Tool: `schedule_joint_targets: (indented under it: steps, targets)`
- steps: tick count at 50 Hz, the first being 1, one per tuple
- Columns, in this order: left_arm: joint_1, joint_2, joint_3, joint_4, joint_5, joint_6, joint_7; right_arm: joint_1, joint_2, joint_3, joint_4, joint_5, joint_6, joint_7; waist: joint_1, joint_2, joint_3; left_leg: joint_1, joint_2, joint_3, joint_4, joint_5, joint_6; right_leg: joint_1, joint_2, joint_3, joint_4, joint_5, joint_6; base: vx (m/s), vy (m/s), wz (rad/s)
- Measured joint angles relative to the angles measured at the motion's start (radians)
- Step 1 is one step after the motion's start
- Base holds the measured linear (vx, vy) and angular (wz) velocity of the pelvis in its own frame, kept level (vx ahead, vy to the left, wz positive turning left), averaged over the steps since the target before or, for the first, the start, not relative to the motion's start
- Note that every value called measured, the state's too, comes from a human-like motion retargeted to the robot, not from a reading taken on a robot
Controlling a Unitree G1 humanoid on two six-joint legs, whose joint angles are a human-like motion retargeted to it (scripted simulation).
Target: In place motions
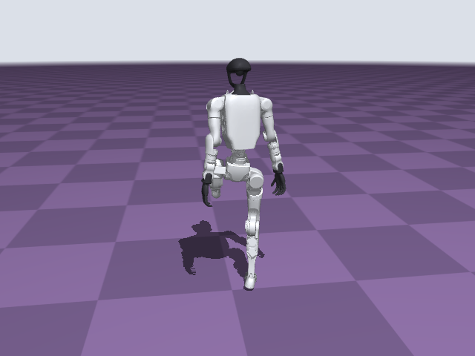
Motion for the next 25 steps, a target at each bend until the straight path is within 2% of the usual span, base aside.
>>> schedule_joint_targets:
  steps: [3,5,10,13,18,20,25]
  targets:
    - [0.032,-0.017,0.024,0.026,-0.017,0.008,-0.011,-0.02,0.012,0.023,-0.03,-0.04,-0.011,-0.011,0.063,-0.025,0.067,-0.068,0.019,0.043,-0.029,0.047,0.0,0.025,-0.039,0.047,0.037,-0.012,0.009,0.11,0.08,-0.8]
    - [0.066,-0.024,0.033,0.046,-0.018,0.021,-0.011,-0.03,0.018,0.052,-0.047,-0.056,-0.025,-0.013,0.09,-0.047,0.085,-0.081,0.039,0.065,-0.033,0.057,0.0,0.02,-0.067,0.074,0.062,-0.019,0.016,0.09,0.04,-0.71]
    - [0.101,-0.021,0.052,0.121,0.003,0.057,0.024,-0.054,0.046,0.085,-0.072,-0.102,-0.041,0.002,0.081,-0.084,0.069,-0.016,0.05,0.042,-0.004,0.041,0.0,-0.014,-0.077,0.094,0.083,-0.034,0.024,0.01,-0.08,-0.07]
    - [0.111,-0.018,0.051,0.146,0.028,0.059,0.03,-0.033,0.053,0.062,-0.065,-0.111,-0.044,-0.009,0.037,-0.072,-0.005,0.067,0.048,0.026,0.021,0.023,0.0,-0.04,-0.039,0.059,0.054,-0.032,0.016,0.03,-0.15,0.76]
    - [0.163,-0.021,0.043,0.143,0.054,0.044,0.036,0.076,0.043,0.011,-0.012,-0.102,-0.026,-0.022,-0.087,-0.039,-0.2,0.226,0.099,-0.057,0.146,0.027,0.0,-0.069,0.08,-0.043,-0.063,-0.001,-0.04,0.1,-0.35,1.17]
    - [0.164,-0.01,0.043,0.143,0.055,0.043,0.031,0.115,0.035,-0.016,0.02,-0.09,-0.018,-0.03,-0.141,-0.028,-0.274,0.288,0.11,-0.056,0.217,0.048,0.055,-0.094,0.105,-0.091,-0.099,0.014,-0.048,0.07,-0.11,1.34]
    - [0.144,0.007,0.037,0.138,0.024,0.042,0.019,0.217,0.014,-0.101,0.052,-0.067,0.04,-0.058,-0.278,-0.038,-0.421,0.47,0.078,-0.007,0.402,0.088,0.319,-0.144,0.052,-0.191,-0.133,0.033,-0.018,0.13,0.15,1.37]
